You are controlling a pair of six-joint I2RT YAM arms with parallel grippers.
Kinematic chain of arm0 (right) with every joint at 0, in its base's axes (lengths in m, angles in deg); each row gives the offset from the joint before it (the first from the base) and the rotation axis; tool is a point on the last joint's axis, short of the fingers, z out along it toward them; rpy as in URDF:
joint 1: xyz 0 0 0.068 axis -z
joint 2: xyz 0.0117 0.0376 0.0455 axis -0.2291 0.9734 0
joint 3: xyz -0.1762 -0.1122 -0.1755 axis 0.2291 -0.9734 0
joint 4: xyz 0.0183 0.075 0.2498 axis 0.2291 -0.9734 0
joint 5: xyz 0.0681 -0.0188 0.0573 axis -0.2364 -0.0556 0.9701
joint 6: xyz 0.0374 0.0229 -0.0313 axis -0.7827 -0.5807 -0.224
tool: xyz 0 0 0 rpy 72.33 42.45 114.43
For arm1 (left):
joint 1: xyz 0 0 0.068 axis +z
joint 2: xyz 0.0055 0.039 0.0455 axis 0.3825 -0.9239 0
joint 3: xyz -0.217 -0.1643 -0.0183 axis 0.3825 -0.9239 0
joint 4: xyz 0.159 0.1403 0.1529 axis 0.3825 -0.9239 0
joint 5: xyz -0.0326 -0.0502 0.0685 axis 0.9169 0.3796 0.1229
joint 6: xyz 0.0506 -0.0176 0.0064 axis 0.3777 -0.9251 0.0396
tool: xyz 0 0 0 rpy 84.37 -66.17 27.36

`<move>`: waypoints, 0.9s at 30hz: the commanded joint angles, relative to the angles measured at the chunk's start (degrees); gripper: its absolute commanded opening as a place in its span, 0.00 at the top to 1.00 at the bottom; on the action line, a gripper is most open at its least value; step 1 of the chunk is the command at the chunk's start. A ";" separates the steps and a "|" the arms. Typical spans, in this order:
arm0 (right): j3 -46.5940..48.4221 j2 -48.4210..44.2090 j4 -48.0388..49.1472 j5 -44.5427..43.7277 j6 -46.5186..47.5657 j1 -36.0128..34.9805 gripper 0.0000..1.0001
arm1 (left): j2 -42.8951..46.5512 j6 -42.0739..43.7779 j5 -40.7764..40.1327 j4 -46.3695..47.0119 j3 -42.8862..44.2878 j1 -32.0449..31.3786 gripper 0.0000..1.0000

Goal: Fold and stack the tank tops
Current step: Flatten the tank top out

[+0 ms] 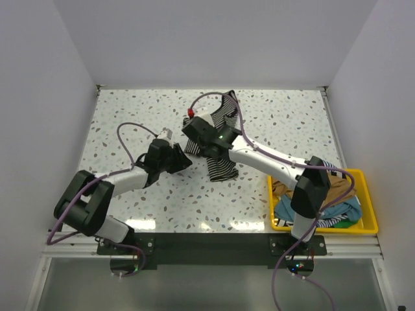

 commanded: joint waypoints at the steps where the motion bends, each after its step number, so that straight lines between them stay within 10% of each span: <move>1: 12.97 -1.18 -7.51 -0.29 -1.37 0.23 1.00 | -6.09 -1.74 -3.81 5.48 6.73 0.27 0.52; 12: 14.71 -8.36 -7.71 8.04 -7.26 9.27 1.00 | -25.95 -3.06 -14.09 -1.97 26.76 0.80 0.47; 27: 8.71 -13.48 -10.68 3.66 -5.95 21.31 1.00 | -43.90 10.38 -28.52 -25.36 62.09 11.25 0.91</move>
